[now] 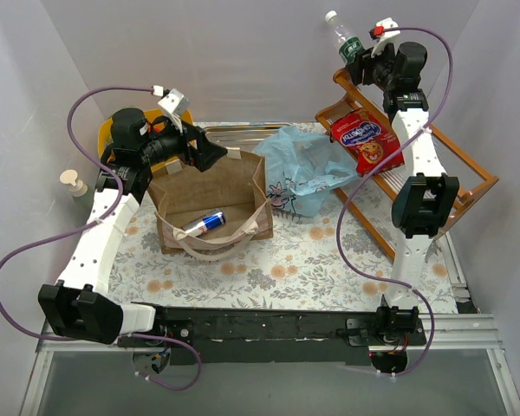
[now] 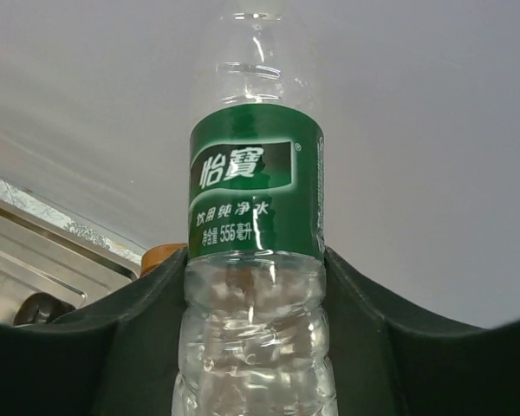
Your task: Untie the knot of the grocery bags and take out the mixed food
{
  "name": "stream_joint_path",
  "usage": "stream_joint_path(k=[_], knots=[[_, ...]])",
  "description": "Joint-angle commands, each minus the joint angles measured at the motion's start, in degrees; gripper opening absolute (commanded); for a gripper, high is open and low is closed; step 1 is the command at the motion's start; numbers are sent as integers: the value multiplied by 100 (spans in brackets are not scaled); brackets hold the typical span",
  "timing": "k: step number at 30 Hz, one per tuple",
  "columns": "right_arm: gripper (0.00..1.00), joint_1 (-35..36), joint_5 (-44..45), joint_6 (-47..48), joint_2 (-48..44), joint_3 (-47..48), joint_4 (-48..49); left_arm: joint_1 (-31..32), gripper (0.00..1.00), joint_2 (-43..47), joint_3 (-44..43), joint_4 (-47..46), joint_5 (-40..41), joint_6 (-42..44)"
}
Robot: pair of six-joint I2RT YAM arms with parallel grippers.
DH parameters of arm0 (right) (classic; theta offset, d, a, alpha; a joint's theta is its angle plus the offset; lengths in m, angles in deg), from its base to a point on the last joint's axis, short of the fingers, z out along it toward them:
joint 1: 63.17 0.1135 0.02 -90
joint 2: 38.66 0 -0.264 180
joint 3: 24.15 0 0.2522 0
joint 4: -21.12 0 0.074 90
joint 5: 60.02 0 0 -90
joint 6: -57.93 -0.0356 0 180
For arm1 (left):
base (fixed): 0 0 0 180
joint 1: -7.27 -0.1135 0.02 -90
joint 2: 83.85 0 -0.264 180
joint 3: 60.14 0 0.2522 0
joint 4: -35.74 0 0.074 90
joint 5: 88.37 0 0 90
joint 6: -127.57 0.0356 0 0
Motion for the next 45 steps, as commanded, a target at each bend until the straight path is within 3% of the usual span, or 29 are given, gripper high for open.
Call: stream_joint_path(k=[1,4,7,13,18,22,29,36,39,40,42,43,45], knots=[[42,17,-422,353,-496,-80,264,-29,98,-112,-272,-168,62,-301],[26,26,-572,476,-847,-412,387,-38,98,-358,-571,-387,10,-766],[18,35,-826,424,-1496,-1157,807,-38,98,-666,-914,-764,-60,-1346],[15,656,-951,54,-3613,-3751,2530,-3,98,-1263,-1476,-1765,-403,-2885],[13,1501,-379,71,-4478,-4781,2523,242,98,-1606,-1784,-2356,-675,-3326],[11,2213,-299,256,-4576,-4564,2181,559,98,-1774,-1925,-2558,-764,-3431],[11,2706,-378,335,-4435,-4308,1802,937,98,-1827,-2012,-2787,-360,-3818],[11,3067,-458,414,-4435,-4448,1758,955,98,-1809,-2189,-2621,-227,-3643],[13,3243,-423,441,-4435,-4528,1767,990,81,-1809,-2198,-2515,-507,-3127],[21,3304,-457,502,-4426,-4545,1732,999,66,-1792,-2163,-2515,-578,-2993],[27,3339,-729,564,-4400,-4554,1522,1052,48,-1748,-2119,-2506,-867,-2503],[37,3374,-826,555,-4400,-4554,1460,1069,27,-1748,-2066,-2497,-1043,-2291],[50,3392,-967,494,-4470,-4598,1301,1105,9,-1713,-1961,-2463,-1185,-2114]])
